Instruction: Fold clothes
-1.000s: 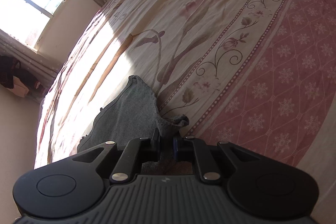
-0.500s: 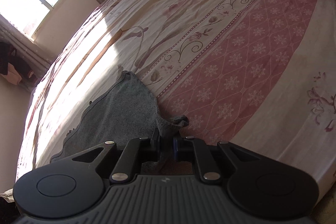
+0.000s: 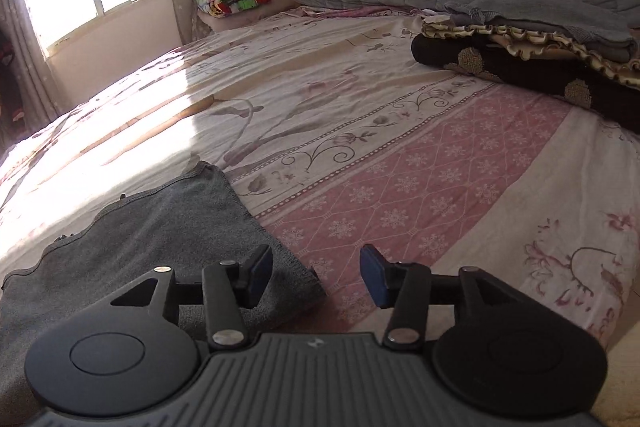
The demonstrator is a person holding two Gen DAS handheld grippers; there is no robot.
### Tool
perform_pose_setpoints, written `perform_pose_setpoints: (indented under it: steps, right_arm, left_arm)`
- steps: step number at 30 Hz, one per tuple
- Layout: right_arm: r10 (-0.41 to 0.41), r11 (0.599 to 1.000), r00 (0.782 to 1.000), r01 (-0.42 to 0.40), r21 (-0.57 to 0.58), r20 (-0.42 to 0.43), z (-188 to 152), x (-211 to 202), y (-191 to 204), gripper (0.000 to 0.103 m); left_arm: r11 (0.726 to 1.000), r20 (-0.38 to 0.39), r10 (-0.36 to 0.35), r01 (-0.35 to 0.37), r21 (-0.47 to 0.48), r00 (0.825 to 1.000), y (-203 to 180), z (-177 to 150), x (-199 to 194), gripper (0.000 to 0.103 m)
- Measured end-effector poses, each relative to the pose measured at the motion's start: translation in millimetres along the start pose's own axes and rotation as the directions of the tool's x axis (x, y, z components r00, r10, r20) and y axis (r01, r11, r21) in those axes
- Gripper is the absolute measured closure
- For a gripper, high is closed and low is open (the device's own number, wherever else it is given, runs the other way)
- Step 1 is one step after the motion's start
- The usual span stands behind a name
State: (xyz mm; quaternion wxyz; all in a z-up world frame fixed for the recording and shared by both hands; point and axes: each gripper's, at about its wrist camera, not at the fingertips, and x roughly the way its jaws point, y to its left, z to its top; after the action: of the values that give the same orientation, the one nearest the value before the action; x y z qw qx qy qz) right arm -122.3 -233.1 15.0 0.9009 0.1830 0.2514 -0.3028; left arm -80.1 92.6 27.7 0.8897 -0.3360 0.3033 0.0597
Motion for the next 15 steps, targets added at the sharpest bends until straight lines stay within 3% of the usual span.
perform_pose_setpoints:
  steps: [3, 6, 9, 13, 15]
  right_arm:
    - [-0.042, 0.995, 0.995, 0.05, -0.082, 0.088, -3, -6, 16, 0.043]
    - [-0.032, 0.985, 0.99, 0.055, -0.161, 0.136, -6, -8, 35, 0.036]
    - [0.02, 0.969, 0.988, 0.019, -0.245, 0.155, -10, -11, 57, 0.033]
    - [0.149, 0.937, 0.981, -0.101, -0.335, 0.12, -13, -12, 85, 0.032]
    - [0.225, 0.914, 0.971, -0.183, -0.362, 0.077, -15, -11, 98, 0.032]
  left_arm:
    - [0.993, 0.078, 0.031, -0.039, 0.108, 0.996, -16, 4, -5, 0.016]
    - [0.97, 0.148, 0.053, -0.086, 0.226, 0.988, -33, 6, -5, 0.012]
    - [0.936, 0.178, -0.009, -0.054, 0.347, 0.984, -48, 12, 0, 0.011]
    - [0.906, 0.107, -0.146, 0.089, 0.414, 0.984, -53, 22, 11, 0.011]
    - [0.897, 0.072, -0.175, 0.129, 0.422, 0.982, -53, 23, 19, 0.011]
